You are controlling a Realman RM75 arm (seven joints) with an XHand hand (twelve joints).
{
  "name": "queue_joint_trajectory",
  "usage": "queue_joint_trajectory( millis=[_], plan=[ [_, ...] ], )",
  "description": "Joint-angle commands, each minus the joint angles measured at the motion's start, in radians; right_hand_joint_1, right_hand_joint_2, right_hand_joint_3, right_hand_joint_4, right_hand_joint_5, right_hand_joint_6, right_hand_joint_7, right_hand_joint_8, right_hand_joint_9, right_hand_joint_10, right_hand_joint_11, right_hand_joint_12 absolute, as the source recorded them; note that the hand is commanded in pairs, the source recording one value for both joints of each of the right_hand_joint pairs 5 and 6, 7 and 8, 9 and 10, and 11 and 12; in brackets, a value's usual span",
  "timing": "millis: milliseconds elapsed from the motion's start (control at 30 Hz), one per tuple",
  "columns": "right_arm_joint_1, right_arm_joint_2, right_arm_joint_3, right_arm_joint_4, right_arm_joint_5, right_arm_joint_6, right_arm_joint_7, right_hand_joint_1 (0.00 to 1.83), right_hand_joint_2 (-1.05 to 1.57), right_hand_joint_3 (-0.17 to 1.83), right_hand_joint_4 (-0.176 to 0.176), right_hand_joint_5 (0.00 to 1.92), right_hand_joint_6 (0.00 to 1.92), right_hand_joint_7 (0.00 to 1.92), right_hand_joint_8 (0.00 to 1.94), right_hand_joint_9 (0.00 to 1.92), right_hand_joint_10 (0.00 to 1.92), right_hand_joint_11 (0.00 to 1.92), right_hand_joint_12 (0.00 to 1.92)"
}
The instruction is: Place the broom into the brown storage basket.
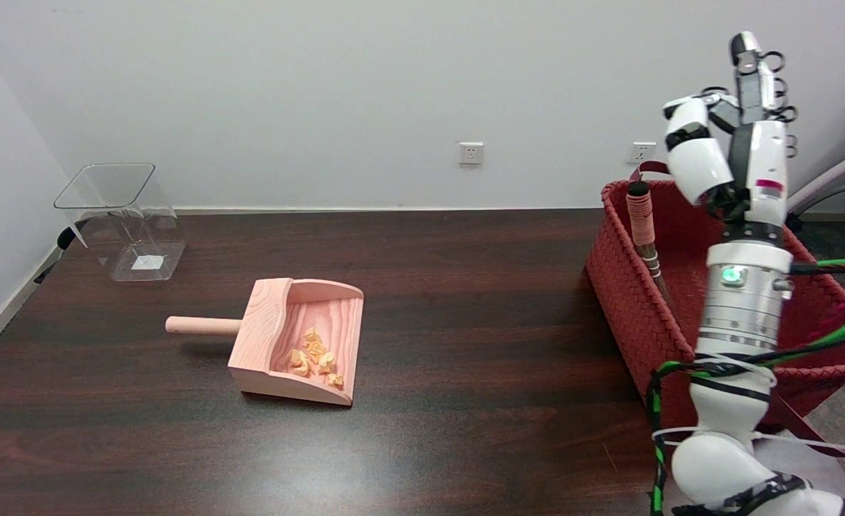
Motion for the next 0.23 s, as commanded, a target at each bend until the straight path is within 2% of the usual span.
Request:
queue_joint_trajectory(
  millis=[33,133,167,233],
  plan=[
    [-0.168,0.026,0.149,0.051,-0.003,0.107,-0.02,0.4,1.16,0.71,0.0,0.15,0.15,0.84,0.84,0.15,0.15,0.15,0.15],
    [-0.175,0.028,0.162,0.05,0.011,0.118,0.006,0.44,1.13,0.49,0.0,0.15,0.15,0.84,0.84,0.15,0.15,0.15,0.15],
    [-0.176,0.028,0.164,0.05,0.019,0.118,0.01,0.49,1.1,0.32,0.0,0.15,0.15,0.83,0.83,0.15,0.15,0.15,0.15],
    [-0.183,0.034,0.177,0.051,0.043,0.118,0.021,0.51,1.1,0.28,0.0,0.14,0.14,0.82,0.82,0.14,0.14,0.14,0.14]
  ],
)
